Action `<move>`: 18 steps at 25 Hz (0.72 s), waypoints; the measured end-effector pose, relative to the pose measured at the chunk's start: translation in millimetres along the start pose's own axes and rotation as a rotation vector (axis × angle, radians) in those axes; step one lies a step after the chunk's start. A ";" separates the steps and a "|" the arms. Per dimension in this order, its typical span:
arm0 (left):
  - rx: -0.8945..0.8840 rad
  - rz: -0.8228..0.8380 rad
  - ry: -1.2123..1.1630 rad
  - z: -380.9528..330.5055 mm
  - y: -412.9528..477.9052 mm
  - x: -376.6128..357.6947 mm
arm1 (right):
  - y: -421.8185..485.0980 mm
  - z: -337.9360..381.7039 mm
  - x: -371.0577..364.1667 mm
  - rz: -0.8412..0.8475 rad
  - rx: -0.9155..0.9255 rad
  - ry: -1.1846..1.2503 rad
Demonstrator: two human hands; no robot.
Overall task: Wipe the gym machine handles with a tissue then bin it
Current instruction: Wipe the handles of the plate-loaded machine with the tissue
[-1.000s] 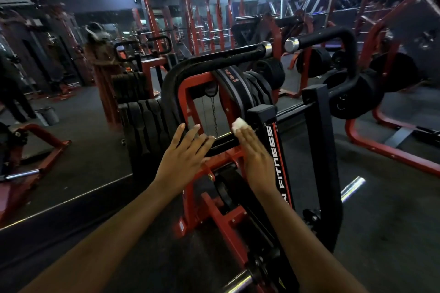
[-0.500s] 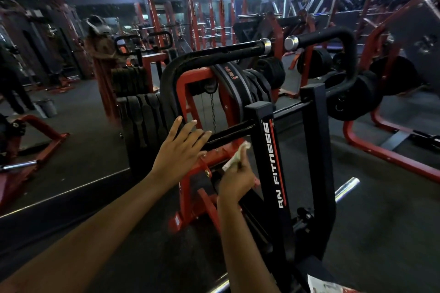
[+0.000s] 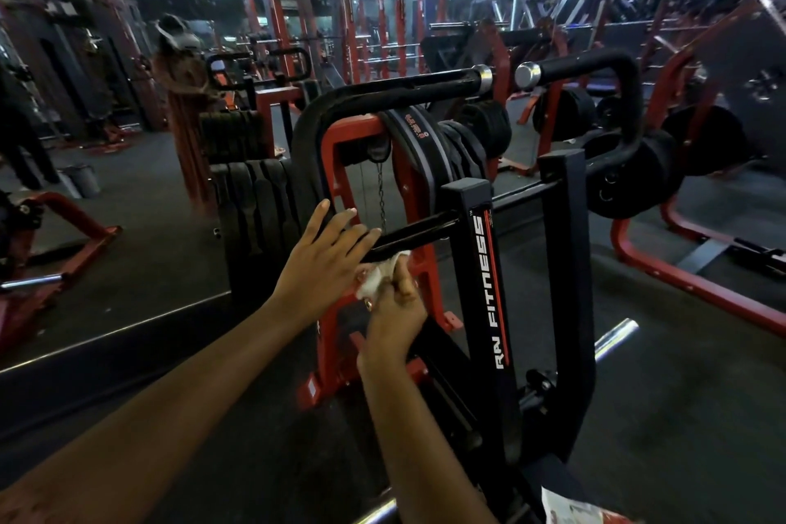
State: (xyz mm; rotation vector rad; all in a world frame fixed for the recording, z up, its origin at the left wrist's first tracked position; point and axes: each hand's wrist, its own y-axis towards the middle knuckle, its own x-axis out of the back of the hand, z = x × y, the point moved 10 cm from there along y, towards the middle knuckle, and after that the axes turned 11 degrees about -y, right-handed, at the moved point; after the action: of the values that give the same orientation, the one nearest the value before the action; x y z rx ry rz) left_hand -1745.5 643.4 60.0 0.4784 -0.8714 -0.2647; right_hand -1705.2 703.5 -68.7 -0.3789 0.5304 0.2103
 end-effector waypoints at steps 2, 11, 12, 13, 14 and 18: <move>0.004 -0.002 -0.008 -0.8 -0.7 -0.3 | 9.2 30.1 10.7 -0.002 0.053 0.012; -0.002 -0.044 -0.013 -0.7 -2.1 1.9 | -30.9 49.7 18.9 -0.001 0.250 -0.279; -0.004 -0.046 -0.015 -1.6 -2.5 2.4 | -29.5 68.1 24.4 -0.009 0.335 -0.321; -0.001 -0.045 -0.015 -1.8 -2.4 2.8 | -27.1 93.8 26.7 -0.021 0.451 -0.402; 0.007 -0.040 -0.018 -1.9 -2.4 3.2 | -23.4 118.8 25.8 -0.033 0.577 -0.526; 0.026 -0.032 -0.035 -4.2 -1.9 7.2 | -11.5 147.5 -18.3 0.037 1.011 -1.236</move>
State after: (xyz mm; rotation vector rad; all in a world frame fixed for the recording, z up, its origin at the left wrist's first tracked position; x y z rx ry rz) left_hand -1737.8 640.0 61.5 0.5133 -0.9032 -0.2924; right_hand -1650.6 750.8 61.7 0.7476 -0.6055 0.1512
